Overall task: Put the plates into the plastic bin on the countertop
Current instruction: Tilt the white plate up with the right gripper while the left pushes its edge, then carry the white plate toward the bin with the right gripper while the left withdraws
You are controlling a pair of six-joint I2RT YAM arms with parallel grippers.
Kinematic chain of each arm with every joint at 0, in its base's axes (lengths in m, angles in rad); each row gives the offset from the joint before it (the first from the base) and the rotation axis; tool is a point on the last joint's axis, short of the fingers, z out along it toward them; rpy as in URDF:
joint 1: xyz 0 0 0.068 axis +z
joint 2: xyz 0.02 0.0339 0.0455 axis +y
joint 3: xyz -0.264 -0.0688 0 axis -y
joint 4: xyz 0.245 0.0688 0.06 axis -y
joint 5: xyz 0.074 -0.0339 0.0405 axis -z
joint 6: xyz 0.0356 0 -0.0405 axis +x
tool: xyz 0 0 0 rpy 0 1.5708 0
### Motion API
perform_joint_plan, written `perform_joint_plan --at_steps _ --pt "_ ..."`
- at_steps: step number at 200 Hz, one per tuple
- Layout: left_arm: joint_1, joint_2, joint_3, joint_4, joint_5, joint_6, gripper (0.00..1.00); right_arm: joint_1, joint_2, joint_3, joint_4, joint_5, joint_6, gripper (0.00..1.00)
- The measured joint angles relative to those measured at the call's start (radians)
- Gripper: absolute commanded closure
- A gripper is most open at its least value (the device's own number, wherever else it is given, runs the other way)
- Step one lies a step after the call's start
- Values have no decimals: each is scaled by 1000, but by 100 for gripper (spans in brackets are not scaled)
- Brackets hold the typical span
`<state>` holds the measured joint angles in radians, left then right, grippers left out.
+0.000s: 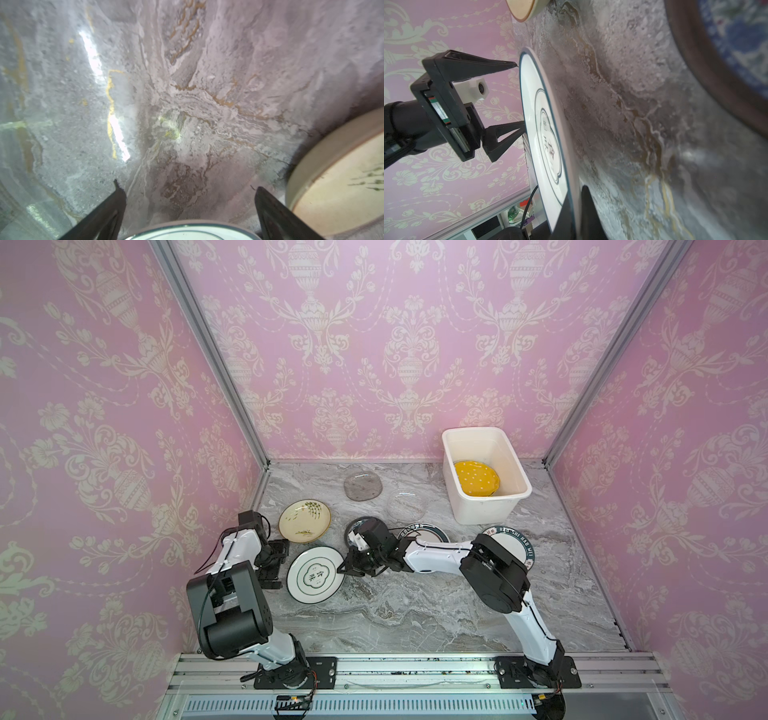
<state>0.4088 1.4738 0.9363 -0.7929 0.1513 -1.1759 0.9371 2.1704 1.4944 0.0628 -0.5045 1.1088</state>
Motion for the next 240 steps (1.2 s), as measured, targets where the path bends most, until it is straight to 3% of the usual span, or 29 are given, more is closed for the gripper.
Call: perform_joint_plan --at_steps 39,72,103,131,182,240 --pt "-11 -216 -40 -13 -7 0 1 8 -208 -84 -137 59 -52 93" --pt "-89 -401 -103 46 9 -19 1 13 -373 -122 -261 113 -89 92" --pt "-135 -644 -169 128 56 -49 1 13 -501 -121 -391 171 -132 94" --pt "-147 -767 -164 173 111 -21 1 -2 -594 -121 -513 214 -155 95" --pt "-209 -748 -47 237 233 92 1 -180 -700 -82 -637 217 -143 98" --pt "-558 -489 203 321 170 295 1 -451 -700 24 -589 132 -72 100"
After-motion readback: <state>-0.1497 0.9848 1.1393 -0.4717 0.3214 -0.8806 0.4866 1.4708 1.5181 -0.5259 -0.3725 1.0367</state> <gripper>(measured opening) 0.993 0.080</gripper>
